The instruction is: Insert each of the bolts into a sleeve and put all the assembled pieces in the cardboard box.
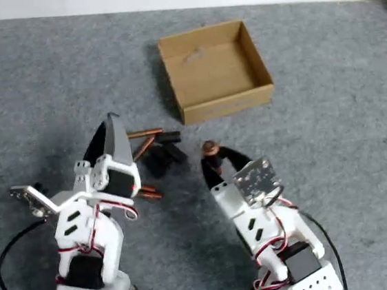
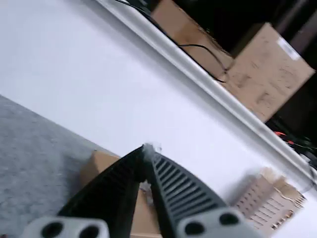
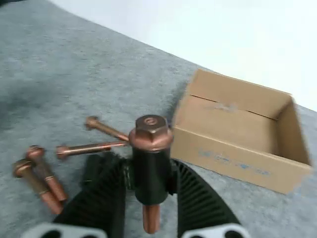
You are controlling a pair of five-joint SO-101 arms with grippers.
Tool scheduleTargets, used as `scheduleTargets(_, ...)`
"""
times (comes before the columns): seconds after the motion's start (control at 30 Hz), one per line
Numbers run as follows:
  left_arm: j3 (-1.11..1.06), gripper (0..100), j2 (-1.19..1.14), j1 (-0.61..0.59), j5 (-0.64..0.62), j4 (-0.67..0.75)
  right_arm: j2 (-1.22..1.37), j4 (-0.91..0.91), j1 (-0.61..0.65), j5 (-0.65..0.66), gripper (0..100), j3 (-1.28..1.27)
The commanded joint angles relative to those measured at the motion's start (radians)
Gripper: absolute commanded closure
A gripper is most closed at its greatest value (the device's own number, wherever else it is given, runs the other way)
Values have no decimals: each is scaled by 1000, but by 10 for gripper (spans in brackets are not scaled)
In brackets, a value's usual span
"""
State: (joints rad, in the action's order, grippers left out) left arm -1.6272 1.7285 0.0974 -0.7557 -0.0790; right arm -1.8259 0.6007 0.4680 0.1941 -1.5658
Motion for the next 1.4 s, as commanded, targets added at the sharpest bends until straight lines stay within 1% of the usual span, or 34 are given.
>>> scheduleTargets(0.0,25,993,-162,-44,-2,140,-1,-61,-88,12,994,56)
scheduleTargets(0.1,91,993,-386,-74,-2,210,88,-77,-122,48,994,151)
scheduleTargets(0.17,157,993,-564,-102,-6,238,232,-87,-125,84,994,278)
scheduleTargets(0.23,237,993,-750,-122,-8,255,447,-87,-128,117,994,466)
scheduleTargets(0.37,404,993,-1098,-157,-8,273,980,-67,-208,133,994,957)
scheduleTargets(0.43,489,993,-1241,-177,-8,272,1277,1,-246,133,994,1257)
scheduleTargets(0.5,556,993,-1349,-197,-9,272,1578,117,-259,137,994,1578)
scheduleTargets(0.6,610,993,-1425,-219,-9,272,2006,328,-269,135,994,2092)
scheduleTargets(0.73,610,993,-1425,-213,-9,267,2523,541,-272,138,994,2749)
scheduleTargets(0.83,610,993,-1429,-211,-9,267,2836,651,-286,138,994,3178)
scheduleTargets(0.9,610,993,-1429,-211,-9,265,2979,707,-291,140,994,3387)
scheduleTargets(0.97,610,993,-1429,-209,-9,265,3040,727,-300,153,994,3356)
scheduleTargets(1.1,610,993,-1429,-196,-9,265,3060,728,-323,166,994,3275)
scheduleTargets(1.3,610,993,-1431,-196,-9,265,3063,730,-329,169,991,3267)
scheduleTargets(1.37,610,993,-1431,-196,-9,265,3063,745,-329,170,972,3267)
